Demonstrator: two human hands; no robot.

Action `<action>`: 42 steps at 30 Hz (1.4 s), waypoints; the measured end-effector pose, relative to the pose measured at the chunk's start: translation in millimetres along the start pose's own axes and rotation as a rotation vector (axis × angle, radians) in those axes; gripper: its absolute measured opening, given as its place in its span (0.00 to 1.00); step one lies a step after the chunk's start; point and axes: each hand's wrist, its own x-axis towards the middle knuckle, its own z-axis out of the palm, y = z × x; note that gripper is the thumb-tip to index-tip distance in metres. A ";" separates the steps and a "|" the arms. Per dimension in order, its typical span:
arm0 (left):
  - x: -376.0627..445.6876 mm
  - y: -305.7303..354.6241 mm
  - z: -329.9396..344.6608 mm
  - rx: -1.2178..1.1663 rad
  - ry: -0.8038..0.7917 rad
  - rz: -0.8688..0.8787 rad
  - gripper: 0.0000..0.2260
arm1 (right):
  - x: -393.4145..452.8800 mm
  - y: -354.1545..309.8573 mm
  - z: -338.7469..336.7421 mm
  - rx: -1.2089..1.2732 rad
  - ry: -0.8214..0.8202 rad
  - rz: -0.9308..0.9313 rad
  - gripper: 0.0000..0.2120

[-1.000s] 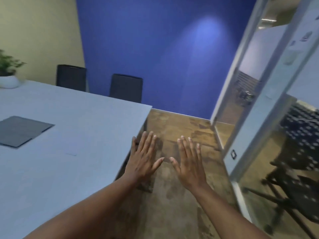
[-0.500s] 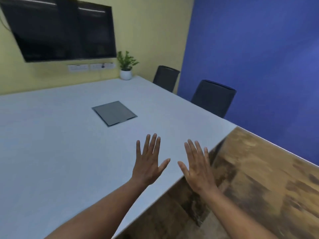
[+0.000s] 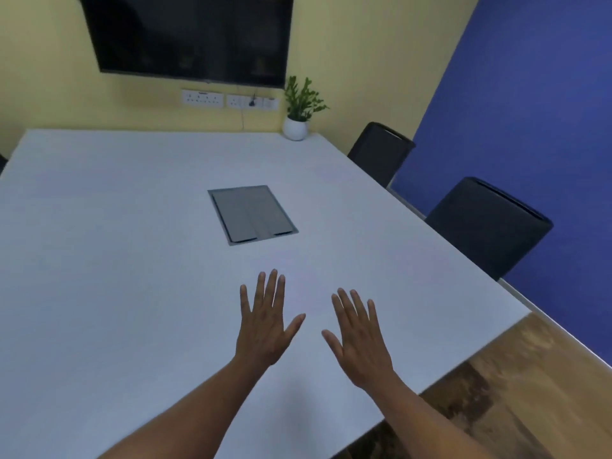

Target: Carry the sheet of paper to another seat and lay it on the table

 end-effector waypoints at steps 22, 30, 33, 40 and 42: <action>102.0 -49.3 172.9 0.051 -0.340 -0.153 0.43 | 201.1 116.2 207.8 0.291 -0.357 -0.293 0.34; 118.6 -65.1 235.1 0.033 -0.366 -0.238 0.42 | 278.8 140.3 243.4 0.381 -0.362 -0.352 0.31; 113.8 -68.9 247.1 0.045 -0.390 -0.236 0.43 | 324.3 146.3 256.5 0.378 -0.377 -0.348 0.30; 106.4 -74.2 261.0 0.088 -0.331 -0.235 0.45 | 387.6 160.3 292.5 0.353 -0.412 -0.311 0.35; 105.6 -74.9 262.1 0.087 -0.323 -0.237 0.45 | 389.3 160.3 299.3 0.359 -0.407 -0.318 0.36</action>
